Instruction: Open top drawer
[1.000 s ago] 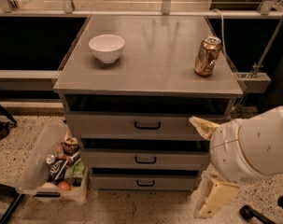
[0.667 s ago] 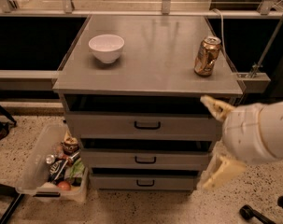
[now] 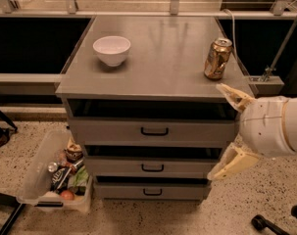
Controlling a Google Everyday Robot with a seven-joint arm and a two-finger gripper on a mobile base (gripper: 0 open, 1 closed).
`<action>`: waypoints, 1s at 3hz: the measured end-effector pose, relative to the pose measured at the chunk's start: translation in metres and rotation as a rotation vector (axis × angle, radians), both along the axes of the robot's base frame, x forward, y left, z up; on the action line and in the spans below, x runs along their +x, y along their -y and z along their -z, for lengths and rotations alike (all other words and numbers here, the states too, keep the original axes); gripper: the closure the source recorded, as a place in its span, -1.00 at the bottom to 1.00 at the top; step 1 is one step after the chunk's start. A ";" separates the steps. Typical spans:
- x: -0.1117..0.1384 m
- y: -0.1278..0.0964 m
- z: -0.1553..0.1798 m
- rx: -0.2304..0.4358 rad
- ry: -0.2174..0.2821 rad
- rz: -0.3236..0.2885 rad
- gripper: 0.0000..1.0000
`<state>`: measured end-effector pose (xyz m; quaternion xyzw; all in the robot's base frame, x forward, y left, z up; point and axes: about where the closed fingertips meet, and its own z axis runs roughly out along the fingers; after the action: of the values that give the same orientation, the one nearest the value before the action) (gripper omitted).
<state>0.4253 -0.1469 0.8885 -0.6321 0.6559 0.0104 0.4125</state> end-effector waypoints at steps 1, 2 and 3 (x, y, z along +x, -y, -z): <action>0.015 0.007 0.014 -0.082 0.004 0.068 -1.00; 0.037 0.025 0.027 -0.202 0.040 0.131 -1.00; 0.050 0.042 0.038 -0.313 0.062 0.164 -1.00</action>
Offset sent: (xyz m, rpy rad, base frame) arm 0.0624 -0.0687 -0.0468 -0.4471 -0.0994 -0.2000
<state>0.4750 -0.1888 0.8506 -0.6330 0.6859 -0.1448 0.3284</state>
